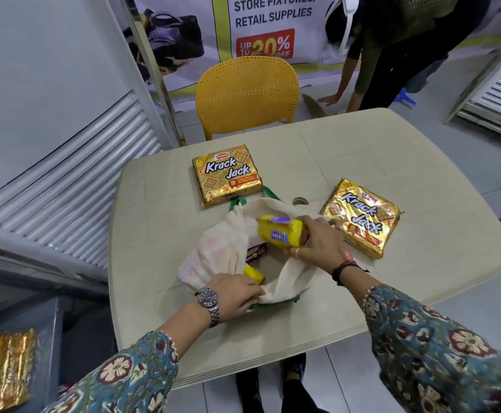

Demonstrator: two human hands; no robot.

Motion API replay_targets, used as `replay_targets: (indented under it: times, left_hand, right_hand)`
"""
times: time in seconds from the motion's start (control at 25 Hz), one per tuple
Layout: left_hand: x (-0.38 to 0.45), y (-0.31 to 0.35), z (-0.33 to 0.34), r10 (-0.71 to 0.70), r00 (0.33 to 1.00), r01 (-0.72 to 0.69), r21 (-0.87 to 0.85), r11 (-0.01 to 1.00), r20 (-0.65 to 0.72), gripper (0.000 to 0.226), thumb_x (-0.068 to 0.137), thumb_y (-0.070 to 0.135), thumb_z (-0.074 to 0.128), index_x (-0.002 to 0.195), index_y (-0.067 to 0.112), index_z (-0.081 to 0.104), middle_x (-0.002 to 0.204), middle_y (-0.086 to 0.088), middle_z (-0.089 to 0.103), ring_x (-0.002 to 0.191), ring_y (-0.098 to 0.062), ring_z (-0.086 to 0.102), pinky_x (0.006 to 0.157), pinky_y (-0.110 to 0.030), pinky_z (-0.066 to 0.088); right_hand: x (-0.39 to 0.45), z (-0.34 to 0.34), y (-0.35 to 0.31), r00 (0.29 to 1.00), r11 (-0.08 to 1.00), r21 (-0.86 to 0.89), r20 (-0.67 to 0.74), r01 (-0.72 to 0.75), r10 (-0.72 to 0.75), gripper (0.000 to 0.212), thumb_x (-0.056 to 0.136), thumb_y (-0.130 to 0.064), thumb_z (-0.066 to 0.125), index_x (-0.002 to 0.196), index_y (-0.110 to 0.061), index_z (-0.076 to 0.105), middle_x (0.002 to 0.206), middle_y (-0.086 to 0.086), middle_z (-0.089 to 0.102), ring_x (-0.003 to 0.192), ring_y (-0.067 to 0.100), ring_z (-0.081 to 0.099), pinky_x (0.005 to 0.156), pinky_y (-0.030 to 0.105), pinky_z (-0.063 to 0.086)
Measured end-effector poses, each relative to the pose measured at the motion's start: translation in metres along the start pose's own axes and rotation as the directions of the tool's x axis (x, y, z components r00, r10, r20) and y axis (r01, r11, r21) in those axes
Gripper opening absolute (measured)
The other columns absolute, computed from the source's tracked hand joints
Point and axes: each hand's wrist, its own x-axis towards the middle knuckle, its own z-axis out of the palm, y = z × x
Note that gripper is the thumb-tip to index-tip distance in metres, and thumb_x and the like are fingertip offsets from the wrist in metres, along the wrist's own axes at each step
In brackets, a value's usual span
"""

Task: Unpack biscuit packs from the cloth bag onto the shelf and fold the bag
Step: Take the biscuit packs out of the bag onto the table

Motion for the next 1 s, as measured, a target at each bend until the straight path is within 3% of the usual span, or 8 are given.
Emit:
replay_targets:
  times: [0.16, 0.28, 0.4, 0.56, 0.68, 0.8, 0.88, 1.0]
  left_hand:
    - [0.007, 0.000, -0.006, -0.081, 0.990, 0.086, -0.040, 0.996, 0.117, 0.038, 0.087, 0.035, 0.030, 0.104, 0.032, 0.063, 0.095, 0.007, 0.069, 0.089, -0.019, 0.066, 0.059, -0.026, 0.049]
    - [0.014, 0.001, -0.009, -0.152, 0.955, 0.156, 0.004, 0.988, 0.255, 0.034, 0.093, 0.032, 0.036, 0.122, 0.032, 0.054, 0.119, 0.002, 0.064, 0.110, -0.025, 0.057, 0.082, -0.034, 0.046]
    - [0.024, 0.003, -0.010, -0.140, 0.961, 0.140, 0.017, 0.990, 0.238, 0.032, 0.090, 0.033, 0.040, 0.117, 0.033, 0.058, 0.110, 0.006, 0.067, 0.102, -0.022, 0.062, 0.084, -0.033, 0.045]
    - [0.036, 0.013, -0.002, -0.076, 0.983, 0.074, 0.019, 0.997, 0.165, 0.029, 0.077, 0.041, 0.039, 0.079, 0.039, 0.068, 0.067, 0.018, 0.068, 0.063, -0.006, 0.065, 0.062, -0.023, 0.051]
    - [0.049, 0.022, 0.008, -0.070, 0.975, 0.073, -0.006, 0.997, 0.209, 0.030, 0.083, 0.038, 0.039, 0.092, 0.035, 0.068, 0.082, 0.014, 0.070, 0.083, -0.010, 0.066, 0.079, -0.029, 0.047]
    - [0.060, 0.020, 0.006, -0.230, 0.938, 0.224, 0.053, 0.973, 0.260, 0.032, 0.094, 0.033, 0.036, 0.117, 0.034, 0.057, 0.116, 0.011, 0.062, 0.118, -0.015, 0.050, 0.101, -0.041, 0.030]
    - [0.065, 0.014, 0.005, -0.353, 0.883, 0.328, 0.133, 0.935, 0.308, 0.031, 0.094, 0.031, 0.037, 0.121, 0.036, 0.054, 0.123, 0.011, 0.058, 0.122, -0.017, 0.047, 0.108, -0.047, 0.022]
    - [0.073, 0.006, 0.002, -0.408, 0.832, 0.338, 0.238, 0.910, 0.377, 0.032, 0.090, 0.024, 0.046, 0.118, 0.037, 0.055, 0.123, 0.009, 0.059, 0.117, -0.020, 0.053, 0.106, -0.042, 0.027]
  right_hand:
    - [0.008, -0.019, -0.006, 0.951, 0.746, 0.629, -0.035, -0.218, 0.308, 0.076, 0.047, -0.069, 0.078, 0.108, -0.025, 0.064, 0.097, -0.010, 0.070, 0.091, 0.011, 0.065, 0.084, 0.037, 0.054]
    - [0.013, -0.041, -0.004, 0.892, 0.562, 0.800, -0.079, -0.210, 0.446, 0.073, 0.043, -0.069, 0.080, 0.099, -0.025, 0.066, 0.093, -0.010, 0.073, 0.088, 0.010, 0.068, 0.082, 0.042, 0.056]
    - [0.008, -0.067, 0.009, 0.822, 0.529, 0.845, -0.249, -0.074, 0.512, 0.060, 0.053, -0.051, 0.086, 0.100, -0.021, 0.064, 0.088, -0.007, 0.071, 0.081, 0.006, 0.066, 0.073, 0.030, 0.056]
    - [-0.013, -0.080, 0.048, 0.691, 0.721, 0.691, -0.499, -0.048, 0.523, 0.061, 0.059, -0.029, 0.085, 0.112, -0.020, 0.056, 0.089, -0.010, 0.058, 0.081, 0.003, 0.053, 0.065, 0.016, 0.040]
    - [-0.040, -0.067, 0.091, 0.659, 0.795, 0.567, -0.517, -0.214, 0.546, 0.064, 0.061, -0.023, 0.082, 0.118, -0.024, 0.052, 0.103, 0.000, 0.058, 0.098, 0.010, 0.046, 0.068, 0.022, 0.034]
    - [-0.078, -0.039, 0.123, 0.708, 0.829, 0.457, -0.466, -0.321, 0.531, 0.069, 0.061, -0.016, 0.081, 0.123, -0.020, 0.050, 0.115, 0.009, 0.057, 0.113, 0.018, 0.045, 0.076, 0.035, 0.050]
    - [-0.106, -0.016, 0.129, 0.734, 0.883, 0.294, -0.492, -0.366, 0.468, 0.069, 0.056, -0.013, 0.084, 0.118, -0.015, 0.052, 0.108, 0.016, 0.060, 0.106, 0.036, 0.052, 0.072, 0.046, 0.053]
    - [-0.138, 0.025, 0.120, 0.790, 0.898, 0.042, -0.459, -0.439, 0.407, 0.071, 0.044, -0.016, 0.090, 0.105, -0.016, 0.056, 0.091, 0.013, 0.065, 0.081, 0.037, 0.060, 0.060, 0.043, 0.050]
